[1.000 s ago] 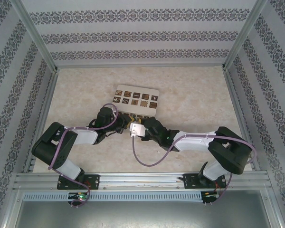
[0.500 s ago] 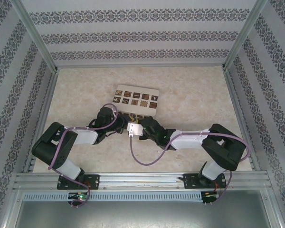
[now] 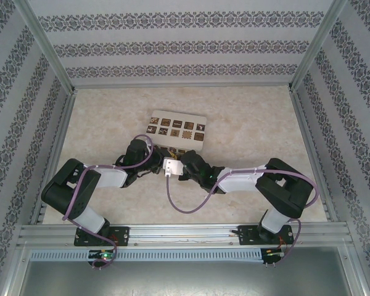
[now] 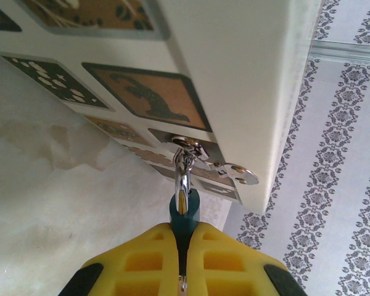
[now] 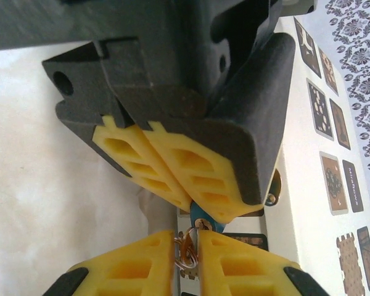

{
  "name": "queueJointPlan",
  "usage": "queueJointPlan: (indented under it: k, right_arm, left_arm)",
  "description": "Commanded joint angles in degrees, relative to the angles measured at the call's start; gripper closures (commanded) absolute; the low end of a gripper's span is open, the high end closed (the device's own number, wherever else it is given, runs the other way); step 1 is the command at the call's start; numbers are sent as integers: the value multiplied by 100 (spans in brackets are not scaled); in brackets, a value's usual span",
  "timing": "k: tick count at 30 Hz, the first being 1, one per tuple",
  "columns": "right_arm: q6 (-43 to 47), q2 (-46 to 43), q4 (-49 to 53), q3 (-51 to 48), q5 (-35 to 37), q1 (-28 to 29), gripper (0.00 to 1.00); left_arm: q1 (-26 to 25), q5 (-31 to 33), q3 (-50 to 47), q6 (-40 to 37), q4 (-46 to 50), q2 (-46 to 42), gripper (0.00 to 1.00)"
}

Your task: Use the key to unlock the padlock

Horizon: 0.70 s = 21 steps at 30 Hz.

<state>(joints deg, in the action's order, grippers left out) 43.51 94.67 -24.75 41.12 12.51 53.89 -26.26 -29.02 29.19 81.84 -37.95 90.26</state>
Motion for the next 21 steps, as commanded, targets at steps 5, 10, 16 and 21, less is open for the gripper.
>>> queueJointPlan:
  k: [5, 10, 16, 21]
  right_arm:
    - [-38, 189, -368, 36, 316, 25, 84]
    - [-70, 297, -544, 37, 407, 24, 84]
    - [-210, 359, -723, 36, 480, 8, 91]
    - [-402, 342, -833, 18, 498, -27, 100]
  left_arm:
    - [-81, -113, 158, 103, -441, -17, 93]
    - [-85, -137, 157, 121, -476, -17, 93]
    - [-86, -165, 157, 129, -489, 7, 93]
    - [-81, -166, 98, 163, -573, 31, 94]
